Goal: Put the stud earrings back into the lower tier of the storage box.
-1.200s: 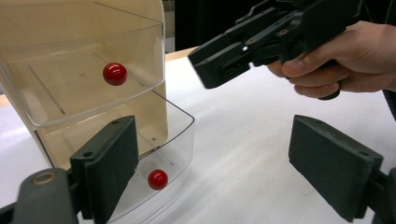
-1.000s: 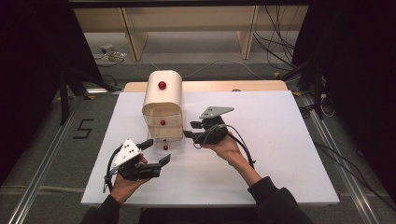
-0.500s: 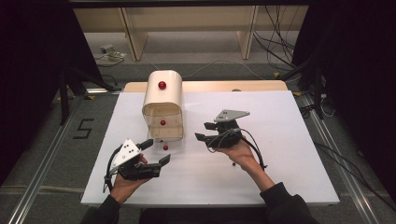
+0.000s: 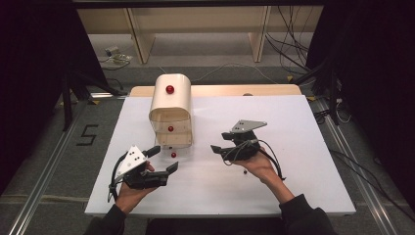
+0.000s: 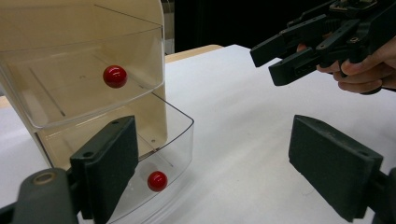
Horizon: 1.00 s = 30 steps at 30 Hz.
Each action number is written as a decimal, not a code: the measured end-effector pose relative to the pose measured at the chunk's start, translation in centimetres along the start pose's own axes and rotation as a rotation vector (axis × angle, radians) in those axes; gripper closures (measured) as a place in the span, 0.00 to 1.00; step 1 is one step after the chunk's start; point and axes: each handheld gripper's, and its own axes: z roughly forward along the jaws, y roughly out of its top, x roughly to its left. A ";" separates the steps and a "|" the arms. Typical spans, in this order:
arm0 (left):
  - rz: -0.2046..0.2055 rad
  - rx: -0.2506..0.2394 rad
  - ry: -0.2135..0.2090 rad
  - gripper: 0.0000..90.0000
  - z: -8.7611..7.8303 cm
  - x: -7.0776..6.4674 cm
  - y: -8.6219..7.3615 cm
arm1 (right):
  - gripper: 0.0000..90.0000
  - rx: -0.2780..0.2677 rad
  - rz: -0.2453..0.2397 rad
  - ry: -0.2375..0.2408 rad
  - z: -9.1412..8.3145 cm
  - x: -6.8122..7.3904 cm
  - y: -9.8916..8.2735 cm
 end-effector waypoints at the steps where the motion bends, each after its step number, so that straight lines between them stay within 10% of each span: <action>1: 0.000 0.000 -0.001 0.17 0.0 0.0 0.0 | 0.41 -0.001 -0.005 -0.002 -0.1 0.0 -0.1; 30: -0.001 0.000 -0.002 0.17 0.0 0.0 0.0 | 0.35 0.040 0.011 -0.034 -2.1 -0.7 -1.4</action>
